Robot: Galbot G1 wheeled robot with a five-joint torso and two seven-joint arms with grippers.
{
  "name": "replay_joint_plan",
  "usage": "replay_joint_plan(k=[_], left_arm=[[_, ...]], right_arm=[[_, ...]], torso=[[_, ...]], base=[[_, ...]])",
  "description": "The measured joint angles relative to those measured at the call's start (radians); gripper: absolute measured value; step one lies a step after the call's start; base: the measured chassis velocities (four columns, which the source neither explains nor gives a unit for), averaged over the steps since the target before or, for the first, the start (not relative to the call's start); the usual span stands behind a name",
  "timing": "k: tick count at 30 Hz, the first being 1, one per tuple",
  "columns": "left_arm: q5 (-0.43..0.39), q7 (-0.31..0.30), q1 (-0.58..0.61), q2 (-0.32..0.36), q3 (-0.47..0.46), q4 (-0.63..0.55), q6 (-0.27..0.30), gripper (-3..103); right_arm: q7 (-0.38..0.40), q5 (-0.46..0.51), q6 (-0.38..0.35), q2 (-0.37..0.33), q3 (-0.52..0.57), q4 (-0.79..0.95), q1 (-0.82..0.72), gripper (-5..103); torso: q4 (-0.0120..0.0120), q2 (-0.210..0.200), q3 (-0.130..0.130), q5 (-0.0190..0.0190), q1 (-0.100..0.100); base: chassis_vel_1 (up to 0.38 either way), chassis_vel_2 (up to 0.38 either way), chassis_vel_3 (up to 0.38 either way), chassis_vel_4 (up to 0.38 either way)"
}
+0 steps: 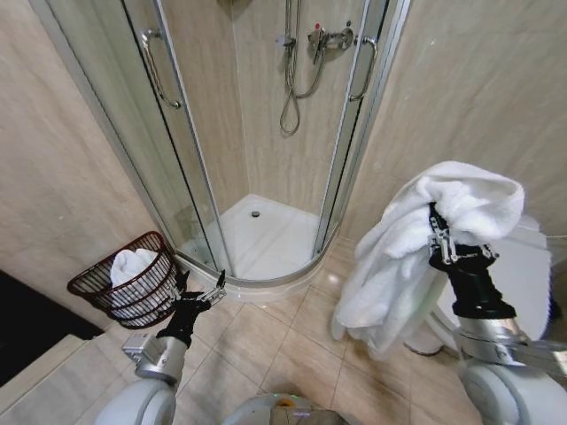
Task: Discard the used towel into the hamper.
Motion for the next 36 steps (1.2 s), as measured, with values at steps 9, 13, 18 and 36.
replay_joint_plan(k=[9,13,18,36], left_arm=[[0.000,0.000,0.000,0.000,0.000,0.000,0.000,100],[0.000,0.000,0.000,0.000,0.000,0.000,0.000,100],[0.000,0.000,0.000,0.000,0.000,0.000,0.000,100],[0.000,0.000,0.000,0.000,0.000,0.000,0.000,100]], right_arm=[[0.022,0.093,-0.018,-0.084,0.044,0.000,0.100,18],[0.028,0.067,-0.016,-0.073,-0.001,0.000,0.114,18],[0.040,0.040,-0.016,-0.084,-0.054,-0.009,0.150,18],[0.035,0.031,-0.003,-0.069,-0.074,-0.049,0.172,18]], torso=[[0.0002,0.034,0.020,-0.0003,0.013],[0.0002,0.048,0.029,-0.0002,0.019],[0.0002,0.075,0.045,-0.0006,0.030],[0.0001,0.144,0.084,-0.0002,0.060]], base=[[0.000,0.000,0.000,0.000],[0.000,0.000,0.000,0.000],[0.000,0.000,0.000,0.000],[0.000,0.000,0.000,0.000]])
